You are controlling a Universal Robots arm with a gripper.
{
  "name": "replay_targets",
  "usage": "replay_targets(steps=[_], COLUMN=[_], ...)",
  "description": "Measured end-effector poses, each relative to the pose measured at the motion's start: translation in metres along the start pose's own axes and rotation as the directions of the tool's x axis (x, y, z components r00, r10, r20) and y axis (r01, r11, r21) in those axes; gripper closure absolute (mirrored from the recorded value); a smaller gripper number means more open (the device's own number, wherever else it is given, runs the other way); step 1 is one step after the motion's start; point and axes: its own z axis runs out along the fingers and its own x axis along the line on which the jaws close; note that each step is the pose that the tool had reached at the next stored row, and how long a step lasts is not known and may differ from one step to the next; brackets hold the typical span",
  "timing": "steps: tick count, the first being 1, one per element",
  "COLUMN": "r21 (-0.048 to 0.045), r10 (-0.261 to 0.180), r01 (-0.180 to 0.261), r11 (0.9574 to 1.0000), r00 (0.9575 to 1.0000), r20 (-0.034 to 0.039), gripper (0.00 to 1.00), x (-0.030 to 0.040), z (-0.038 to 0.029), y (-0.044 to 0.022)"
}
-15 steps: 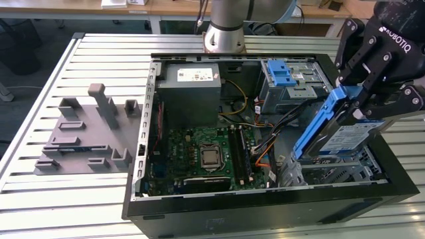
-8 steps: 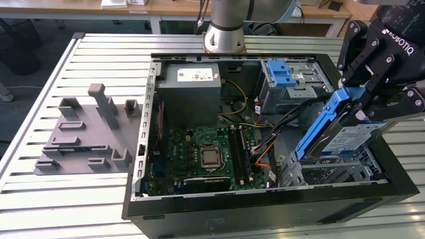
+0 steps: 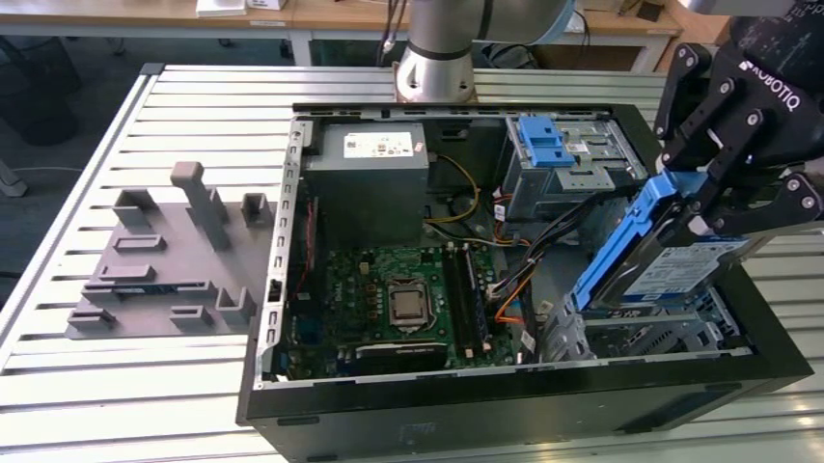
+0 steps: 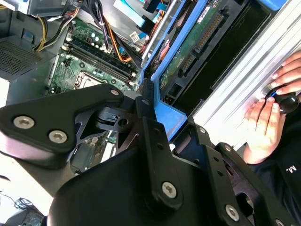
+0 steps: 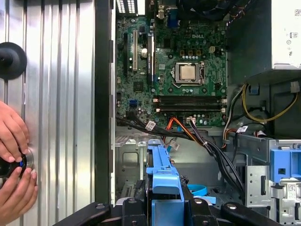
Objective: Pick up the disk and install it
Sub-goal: 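Insert the disk into the insertion slot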
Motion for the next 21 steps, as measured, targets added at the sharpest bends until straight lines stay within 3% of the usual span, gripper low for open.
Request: replay_targets(steps=[21], r21=[0.0000], r10=[0.000], r01=[0.000], r11=[1.0000], r00=[1.0000], r20=[0.0000], gripper=[0.64], x=[0.0002], z=[0.0089], y=[-0.0007])
